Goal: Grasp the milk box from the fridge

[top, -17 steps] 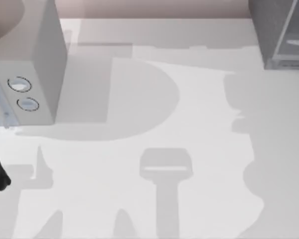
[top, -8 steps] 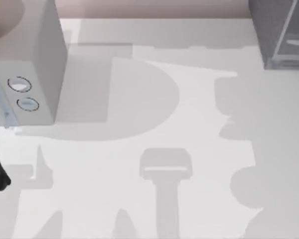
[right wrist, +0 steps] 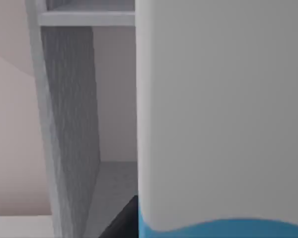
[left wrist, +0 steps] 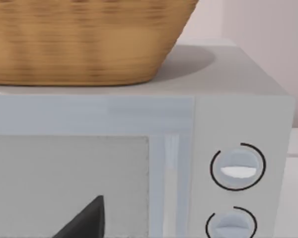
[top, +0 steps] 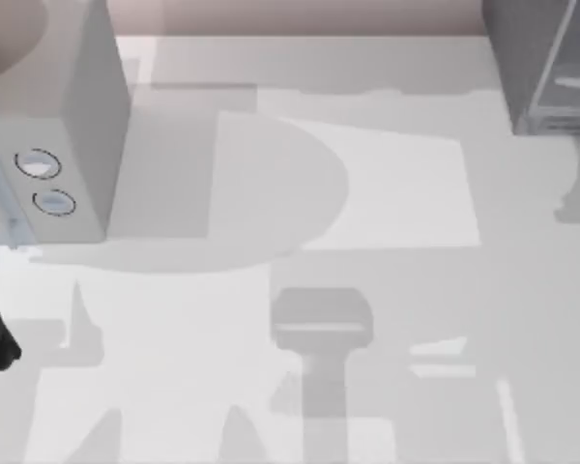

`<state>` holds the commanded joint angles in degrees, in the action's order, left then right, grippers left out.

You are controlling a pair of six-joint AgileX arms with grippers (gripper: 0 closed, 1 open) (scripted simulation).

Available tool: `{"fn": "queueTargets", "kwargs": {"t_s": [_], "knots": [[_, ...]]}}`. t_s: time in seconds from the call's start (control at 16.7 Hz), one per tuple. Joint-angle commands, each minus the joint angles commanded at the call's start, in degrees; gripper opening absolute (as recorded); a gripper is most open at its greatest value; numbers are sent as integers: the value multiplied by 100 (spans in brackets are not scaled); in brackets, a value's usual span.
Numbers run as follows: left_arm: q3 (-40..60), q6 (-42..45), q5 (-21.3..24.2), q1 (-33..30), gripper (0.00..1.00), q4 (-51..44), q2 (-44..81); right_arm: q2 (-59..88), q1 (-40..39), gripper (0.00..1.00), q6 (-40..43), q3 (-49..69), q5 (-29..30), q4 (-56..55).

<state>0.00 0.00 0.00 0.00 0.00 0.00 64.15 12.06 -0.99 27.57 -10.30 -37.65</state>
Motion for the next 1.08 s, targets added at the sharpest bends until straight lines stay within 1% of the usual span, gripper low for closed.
{"fn": "queueTargets", "kwargs": {"t_s": [0.3, 0.54, 0.78, 1.08], "knots": [[0, 0, 0, 0, 100, 0, 0, -3211, -516, 0, 7, -1326, 454, 1763], [0, 0, 0, 0, 100, 0, 0, -5204, -907, 0, 45, -2199, 781, 2961], [0, 0, 0, 0, 100, 0, 0, -6257, -1162, 0, 89, -2683, 994, 3655], [0, 0, 0, 0, 100, 0, 0, -6415, -1206, 0, 99, -2757, 1030, 3765]]}}
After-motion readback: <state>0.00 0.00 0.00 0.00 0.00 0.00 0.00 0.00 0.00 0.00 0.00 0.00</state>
